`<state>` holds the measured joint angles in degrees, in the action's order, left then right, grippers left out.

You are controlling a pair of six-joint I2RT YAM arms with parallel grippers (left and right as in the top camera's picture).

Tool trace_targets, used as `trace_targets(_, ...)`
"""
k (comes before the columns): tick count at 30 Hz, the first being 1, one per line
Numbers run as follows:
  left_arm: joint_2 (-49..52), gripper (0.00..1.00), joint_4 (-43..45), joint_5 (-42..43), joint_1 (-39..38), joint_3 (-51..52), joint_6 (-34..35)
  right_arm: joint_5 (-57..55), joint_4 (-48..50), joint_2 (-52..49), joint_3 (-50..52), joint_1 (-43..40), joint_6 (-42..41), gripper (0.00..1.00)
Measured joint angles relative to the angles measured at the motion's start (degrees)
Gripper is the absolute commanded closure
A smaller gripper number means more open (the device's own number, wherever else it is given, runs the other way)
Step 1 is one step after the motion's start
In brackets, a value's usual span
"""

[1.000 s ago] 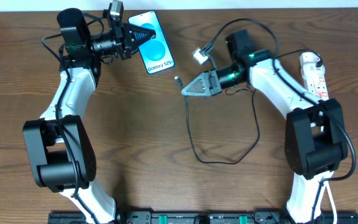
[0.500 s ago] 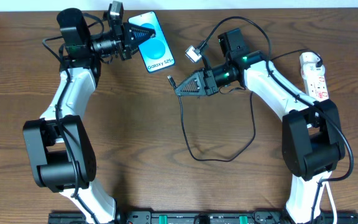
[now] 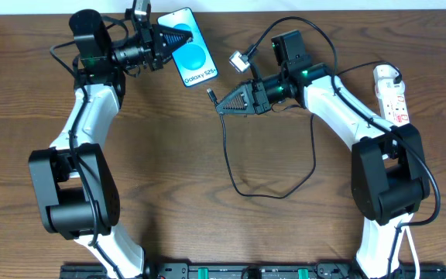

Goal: Plug charger to phone and switch on socket

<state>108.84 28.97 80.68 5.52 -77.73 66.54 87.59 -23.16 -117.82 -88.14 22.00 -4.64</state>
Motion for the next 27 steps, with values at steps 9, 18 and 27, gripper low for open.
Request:
trace_targets(9, 0.00, 0.92, 0.00, -0.02, -1.73, 0.00, -0.70, -0.11, 1.16, 0.00, 0.00, 0.00, -1.29, 0.99)
trace_targets(18, 0.00, 0.93, -0.02, -0.04, -1.92, 0.00, -0.79, -0.52, 3.98, 0.00, 0.00, -0.57, -4.35, 0.99)
trace_targets(27, 0.00, 0.92, 0.00, -0.24, -1.92, 0.00, -0.79, -1.27, 4.02, 0.00, 0.00, -0.83, -5.57, 0.99)
